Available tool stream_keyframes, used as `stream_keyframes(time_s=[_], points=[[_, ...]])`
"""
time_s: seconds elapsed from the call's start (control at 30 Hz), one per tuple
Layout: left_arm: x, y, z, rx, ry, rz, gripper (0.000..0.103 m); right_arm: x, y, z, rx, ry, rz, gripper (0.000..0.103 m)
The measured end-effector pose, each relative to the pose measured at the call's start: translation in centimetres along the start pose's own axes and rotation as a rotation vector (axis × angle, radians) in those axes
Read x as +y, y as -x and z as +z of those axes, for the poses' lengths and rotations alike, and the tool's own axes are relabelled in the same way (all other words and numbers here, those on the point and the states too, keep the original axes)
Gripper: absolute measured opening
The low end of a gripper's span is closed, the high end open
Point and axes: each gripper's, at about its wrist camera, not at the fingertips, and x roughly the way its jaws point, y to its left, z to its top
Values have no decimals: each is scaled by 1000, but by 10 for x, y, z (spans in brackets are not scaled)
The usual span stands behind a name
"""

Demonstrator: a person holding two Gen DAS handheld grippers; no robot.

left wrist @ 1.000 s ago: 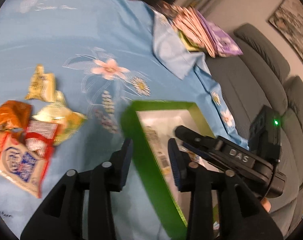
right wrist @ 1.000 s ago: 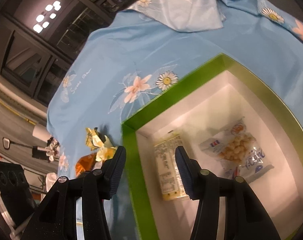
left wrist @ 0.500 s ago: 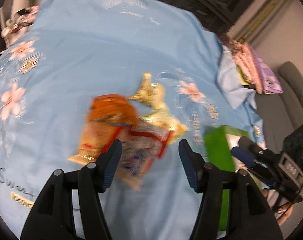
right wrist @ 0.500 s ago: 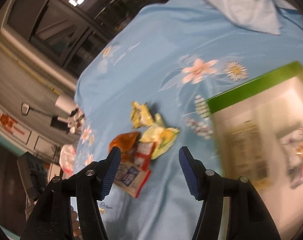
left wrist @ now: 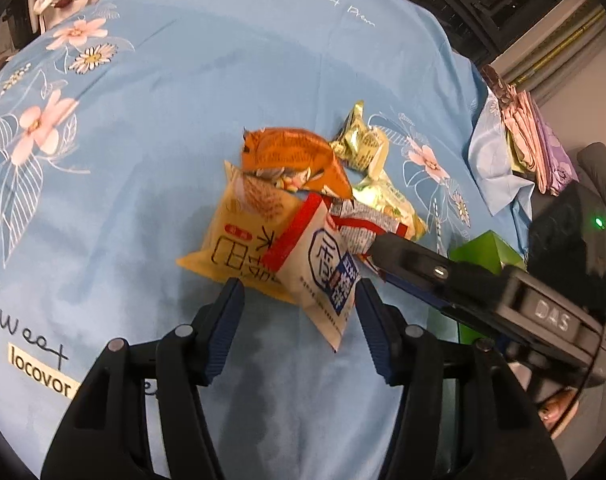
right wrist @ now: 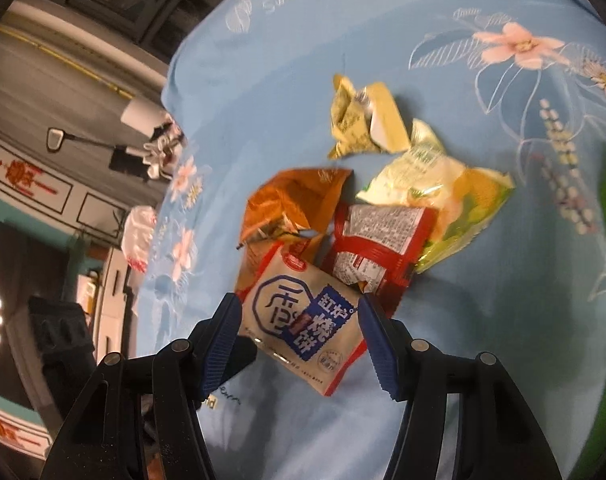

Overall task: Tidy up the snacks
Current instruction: 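Return the right gripper to the pile and grasp the white-and-blue biscuit pack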

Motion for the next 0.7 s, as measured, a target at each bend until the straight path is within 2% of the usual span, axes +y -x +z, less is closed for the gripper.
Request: stream_keyframes(time_s=[0.13, 0.33, 0.5, 0.7], points=[[1, -9, -6, 33, 12, 1, 47, -1, -13, 5, 17, 19, -23, 61], [3, -16, -9, 55, 40, -3, 34, -2, -27, 10, 27, 60, -6, 61], [4, -18, -10, 56, 44, -17, 27, -2, -32, 9, 47, 103, -25, 62], [2, -22, -11, 61, 28, -24, 20, -8, -30, 4, 79, 102, 9, 63]])
